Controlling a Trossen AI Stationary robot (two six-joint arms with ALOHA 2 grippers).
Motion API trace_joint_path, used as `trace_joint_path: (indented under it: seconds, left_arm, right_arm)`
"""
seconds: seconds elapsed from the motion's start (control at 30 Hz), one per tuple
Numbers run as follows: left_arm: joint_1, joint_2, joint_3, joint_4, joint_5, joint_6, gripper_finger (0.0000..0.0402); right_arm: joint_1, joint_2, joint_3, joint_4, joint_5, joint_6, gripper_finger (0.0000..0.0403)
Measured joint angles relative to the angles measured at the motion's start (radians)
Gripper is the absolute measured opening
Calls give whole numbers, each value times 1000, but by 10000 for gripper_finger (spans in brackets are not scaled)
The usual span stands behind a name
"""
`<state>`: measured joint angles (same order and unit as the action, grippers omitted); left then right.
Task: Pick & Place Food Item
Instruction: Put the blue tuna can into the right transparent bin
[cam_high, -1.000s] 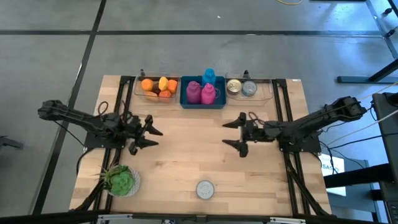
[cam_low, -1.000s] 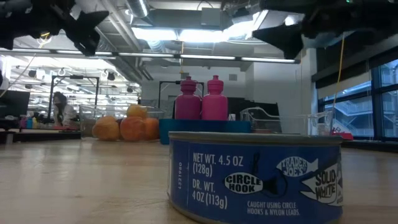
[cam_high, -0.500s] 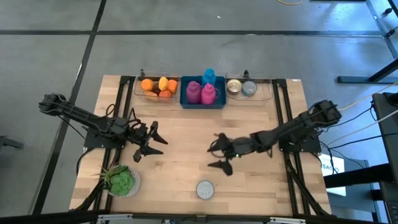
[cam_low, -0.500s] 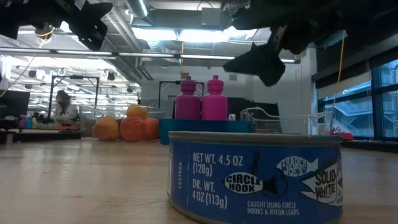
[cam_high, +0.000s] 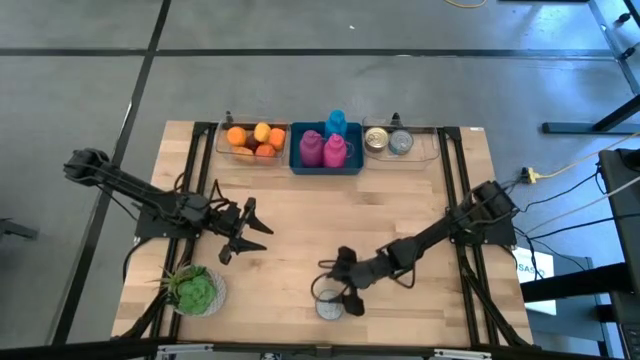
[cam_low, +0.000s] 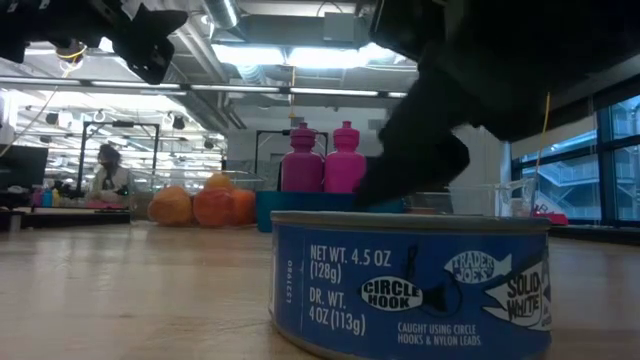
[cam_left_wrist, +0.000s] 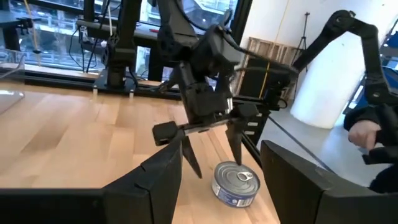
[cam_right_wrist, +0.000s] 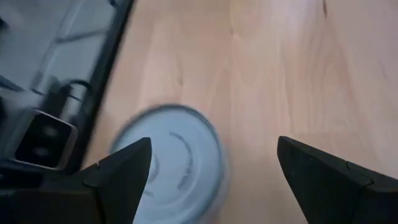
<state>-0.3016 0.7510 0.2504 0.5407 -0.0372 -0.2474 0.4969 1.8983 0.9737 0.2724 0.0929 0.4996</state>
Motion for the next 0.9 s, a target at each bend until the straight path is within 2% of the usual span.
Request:
trace_joint_path:
  seconds: [0.17,0.47,0.9]
  left_arm:
    - [-15,16,0,15,-5,-8,206]
    - [-19,56,0,11,-4,-52,205]
    - [-19,86,0,11,11,-72,207]
  right_arm:
    - [13,34,33,-76,55,-10,345]
    - [3,37,33,-86,58,-10,343]
    - [4,37,33,-125,82,14,293]
